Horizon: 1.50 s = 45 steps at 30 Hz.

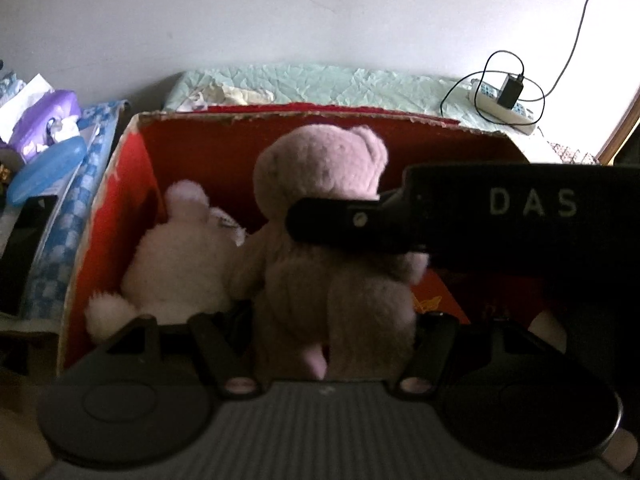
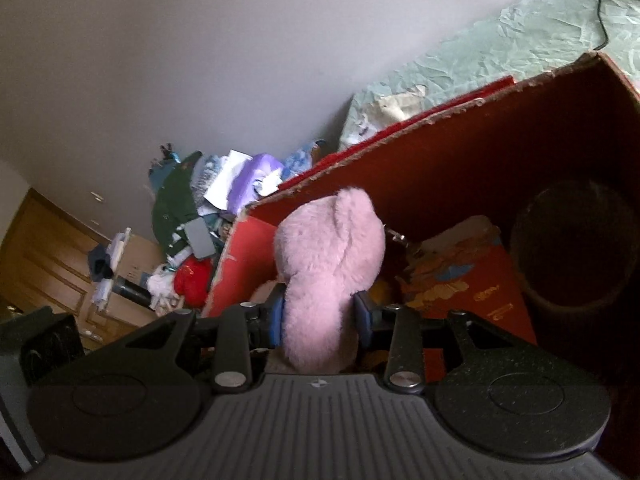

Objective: Organize objects
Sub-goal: 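Lift the pink teddy bear with the right gripper over the red box, then lower the teddy into the box beside the bunny and open the right gripper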

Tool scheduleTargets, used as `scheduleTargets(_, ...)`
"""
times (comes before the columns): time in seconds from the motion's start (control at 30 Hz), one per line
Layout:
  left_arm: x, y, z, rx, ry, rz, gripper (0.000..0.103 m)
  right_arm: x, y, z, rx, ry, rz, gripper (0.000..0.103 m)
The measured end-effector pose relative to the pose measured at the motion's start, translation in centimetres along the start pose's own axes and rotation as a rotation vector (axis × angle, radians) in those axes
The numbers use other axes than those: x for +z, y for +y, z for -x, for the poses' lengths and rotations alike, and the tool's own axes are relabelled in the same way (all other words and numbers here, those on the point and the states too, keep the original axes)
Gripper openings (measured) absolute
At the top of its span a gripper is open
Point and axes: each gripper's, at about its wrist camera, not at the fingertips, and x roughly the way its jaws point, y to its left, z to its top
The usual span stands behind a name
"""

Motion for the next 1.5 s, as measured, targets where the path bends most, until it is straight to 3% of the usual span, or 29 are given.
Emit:
scheduleTargets(0.33, 0.0, -0.1, 0.3, 0.001, 0.012, 0.007, 0.073, 0.4, -0.8, 1.1, -0.079, -0.006, 0.002, 0.051)
scheduleTargets(0.6, -0.3, -0.6, 1.1, -0.021, 0.003, -0.002, 0.073, 0.8, -2.3, 1.3, -0.133, 0.001, -0.064, 0.031)
scheduleTargets(0.7, -0.3, -0.5, 1.3, -0.031, 0.001, 0.001, 0.073, 0.8, -1.6, 0.7, -0.178, 0.020, -0.013, 0.020)
scheduleTargets(0.9, -0.4, -0.4, 1.9, -0.027, -0.029, 0.002, 0.073, 0.7, 0.9, -1.5, -0.262, 0.056, 0.158, 0.020)
scheduleTargets(1.07, -0.5, 0.2, 0.7, -0.021, 0.010, 0.050, 0.071, 0.7, 2.0, -2.7, -0.259, 0.082, 0.305, 0.021)
scheduleTargets(1.27, -0.2, -0.7, -0.1, 0.033, 0.033, 0.031, 0.074, 1.2, 0.4, -2.2, -0.206, 0.074, 0.154, 0.024)
scheduleTargets(1.5, -0.2, -1.3, -0.6, 0.064, 0.049, 0.007, 0.078, 0.9, 0.8, -1.9, -0.216, 0.065, 0.166, 0.027)
